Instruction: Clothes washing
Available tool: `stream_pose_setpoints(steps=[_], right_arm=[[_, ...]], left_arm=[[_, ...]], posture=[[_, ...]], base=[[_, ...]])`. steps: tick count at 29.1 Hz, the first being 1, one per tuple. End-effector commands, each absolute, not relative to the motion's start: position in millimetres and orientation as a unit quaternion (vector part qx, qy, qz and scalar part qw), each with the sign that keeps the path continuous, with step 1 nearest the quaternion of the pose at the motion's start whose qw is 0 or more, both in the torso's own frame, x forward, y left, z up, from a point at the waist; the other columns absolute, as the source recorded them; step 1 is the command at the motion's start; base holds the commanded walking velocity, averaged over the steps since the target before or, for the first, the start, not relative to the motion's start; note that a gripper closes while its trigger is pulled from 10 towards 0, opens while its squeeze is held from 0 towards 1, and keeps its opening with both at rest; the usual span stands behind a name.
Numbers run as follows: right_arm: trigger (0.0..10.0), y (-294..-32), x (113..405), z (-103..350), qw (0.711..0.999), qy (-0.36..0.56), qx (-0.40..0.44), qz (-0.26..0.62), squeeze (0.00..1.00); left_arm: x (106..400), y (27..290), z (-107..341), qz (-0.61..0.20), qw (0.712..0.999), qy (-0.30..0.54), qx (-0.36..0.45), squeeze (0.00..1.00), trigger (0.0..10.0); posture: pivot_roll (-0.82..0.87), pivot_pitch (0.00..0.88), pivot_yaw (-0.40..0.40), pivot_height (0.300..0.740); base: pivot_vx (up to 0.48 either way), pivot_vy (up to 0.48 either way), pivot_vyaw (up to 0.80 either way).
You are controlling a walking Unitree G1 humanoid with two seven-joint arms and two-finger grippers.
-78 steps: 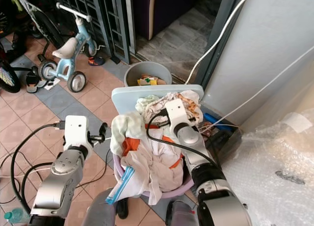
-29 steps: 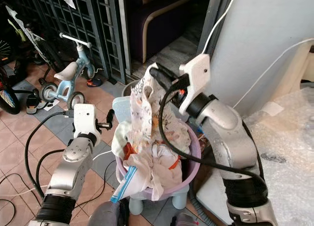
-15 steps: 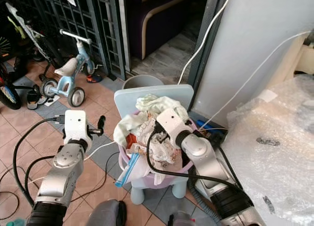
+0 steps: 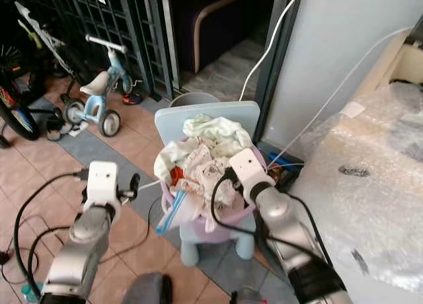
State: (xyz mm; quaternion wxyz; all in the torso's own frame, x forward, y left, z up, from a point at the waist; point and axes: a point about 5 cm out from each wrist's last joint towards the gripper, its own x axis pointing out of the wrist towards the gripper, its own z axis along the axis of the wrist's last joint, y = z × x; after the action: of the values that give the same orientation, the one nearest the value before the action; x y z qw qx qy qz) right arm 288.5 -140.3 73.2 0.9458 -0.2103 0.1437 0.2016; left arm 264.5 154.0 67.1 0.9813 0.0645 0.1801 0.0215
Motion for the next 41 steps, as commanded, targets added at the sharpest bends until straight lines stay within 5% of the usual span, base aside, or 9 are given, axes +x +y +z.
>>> stream_pose_setpoints(steps=[1,20,21,22,23,30,31,32,41], right_arm=[[10.0,-137.9,288.5,75.2,0.947,0.136,-0.210,0.203,1.00],[10.0,-112.8,327.0,80.7,0.950,0.130,-0.164,0.232,1.00],[10.0,-112.4,329.3,82.0,0.951,0.129,-0.164,0.229,0.66],[10.0,-112.3,330.7,82.7,0.951,0.128,-0.164,0.226,0.66],[10.0,-111.7,333.6,82.8,0.952,0.131,-0.170,0.220,0.00],[10.0,-94.4,328.6,41.8,0.926,0.238,-0.195,0.219,0.00],[2.6,-92.8,325.9,37.6,0.923,0.247,-0.193,0.226,0.00],[0.0,-91.5,322.3,32.6,0.917,0.256,-0.198,0.233,0.00],[0.0,-90.1,312.2,17.4,0.904,0.274,-0.208,0.256,0.00]], left_arm=[[264.4,156.1,71.5,0.029,0.980,0.180,0.075,0.00,10.0],[223.9,165.1,98.3,0.040,0.979,0.186,0.072,0.00,10.0],[222.9,165.7,100.1,0.041,0.979,0.184,0.075,0.00,10.0],[222.2,166.1,101.3,0.042,0.979,0.182,0.076,0.00,10.0],[220.9,167.0,103.0,0.043,0.979,0.182,0.078,0.00,10.0],[216.5,161.1,102.2,0.046,0.977,0.195,0.068,0.00,10.0],[216.7,159.6,102.4,0.045,0.977,0.195,0.067,0.00,10.0],[217.0,157.5,102.8,0.044,0.978,0.195,0.064,0.00,10.0],[220.5,151.7,97.7,0.041,0.977,0.203,0.056,0.00,10.0]], posture=[[0.04,0.168,0.027,0.740],[0.18,0.347,0.010,0.740],[0.19,0.357,0.008,0.740],[0.19,0.357,0.008,0.740],[0.20,0.365,0.009,0.740],[0.18,0.367,-0.021,0.740],[0.18,0.366,-0.022,0.740],[0.18,0.359,-0.025,0.740],[0.15,0.319,-0.048,0.740]], base=[[0.000,0.000,0.00],[0.000,0.000,0.00],[0.000,0.000,0.00],[0.000,0.000,0.00],[0.000,0.000,0.00],[0.000,0.000,0.00],[0.000,0.000,0.00],[0.000,0.000,0.00],[0.000,0.000,0.00]])
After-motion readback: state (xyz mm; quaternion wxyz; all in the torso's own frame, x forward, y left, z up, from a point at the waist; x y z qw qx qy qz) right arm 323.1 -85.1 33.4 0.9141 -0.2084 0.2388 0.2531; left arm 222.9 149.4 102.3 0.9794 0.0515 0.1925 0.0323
